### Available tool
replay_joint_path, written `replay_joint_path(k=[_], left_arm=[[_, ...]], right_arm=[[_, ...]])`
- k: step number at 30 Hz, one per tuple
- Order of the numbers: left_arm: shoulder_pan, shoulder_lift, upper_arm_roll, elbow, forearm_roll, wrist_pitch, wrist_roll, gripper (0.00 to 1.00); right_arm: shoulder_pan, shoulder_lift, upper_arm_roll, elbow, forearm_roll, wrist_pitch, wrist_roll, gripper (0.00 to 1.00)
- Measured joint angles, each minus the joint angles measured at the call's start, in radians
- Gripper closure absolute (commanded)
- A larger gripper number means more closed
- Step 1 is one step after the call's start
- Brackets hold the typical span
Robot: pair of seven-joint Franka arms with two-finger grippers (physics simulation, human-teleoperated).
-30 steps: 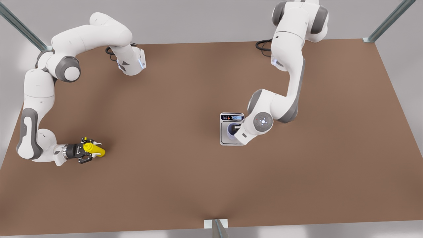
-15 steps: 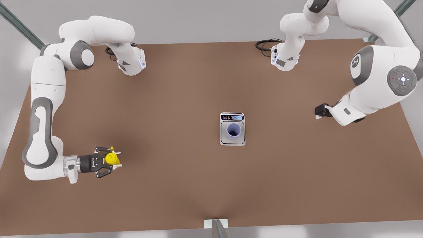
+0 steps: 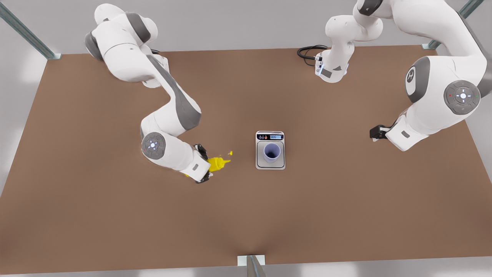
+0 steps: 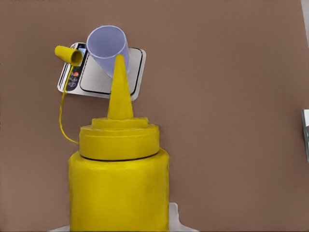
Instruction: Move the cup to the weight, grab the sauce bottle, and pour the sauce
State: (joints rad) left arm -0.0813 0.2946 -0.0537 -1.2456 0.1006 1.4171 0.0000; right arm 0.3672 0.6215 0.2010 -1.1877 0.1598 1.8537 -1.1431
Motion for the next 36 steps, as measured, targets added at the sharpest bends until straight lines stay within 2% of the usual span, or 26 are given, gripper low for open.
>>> replay_joint_path(k=[2,7,10,23,32,36], left_arm=[[0.003,0.002,0.001,0.000,0.000,0.000,0.003,0.00],[0.006,0.002,0.002,-0.001,-0.002,0.000,0.006,0.00],[0.006,0.002,0.002,-0.002,-0.003,0.000,0.006,0.00],[0.011,0.011,0.003,-0.002,-0.015,0.003,0.003,0.00],[0.015,0.012,0.006,-0.002,-0.032,0.003,0.005,0.00],[0.015,0.020,0.028,-0.002,-0.050,0.005,0.005,0.00]], right_arm=[[0.067,0.022,-0.001,-0.002,-0.012,0.043,0.083,0.49],[0.231,0.051,-0.001,0.002,-0.227,0.073,0.411,0.49],[0.248,0.052,-0.002,-0.001,-0.320,0.025,0.479,0.49],[0.334,0.111,-0.002,0.004,-0.479,0.022,0.568,0.49],[0.356,0.143,-0.003,0.014,-0.513,-0.076,0.687,0.49],[0.377,0.189,-0.003,0.078,-0.512,-0.074,0.708,0.49]])
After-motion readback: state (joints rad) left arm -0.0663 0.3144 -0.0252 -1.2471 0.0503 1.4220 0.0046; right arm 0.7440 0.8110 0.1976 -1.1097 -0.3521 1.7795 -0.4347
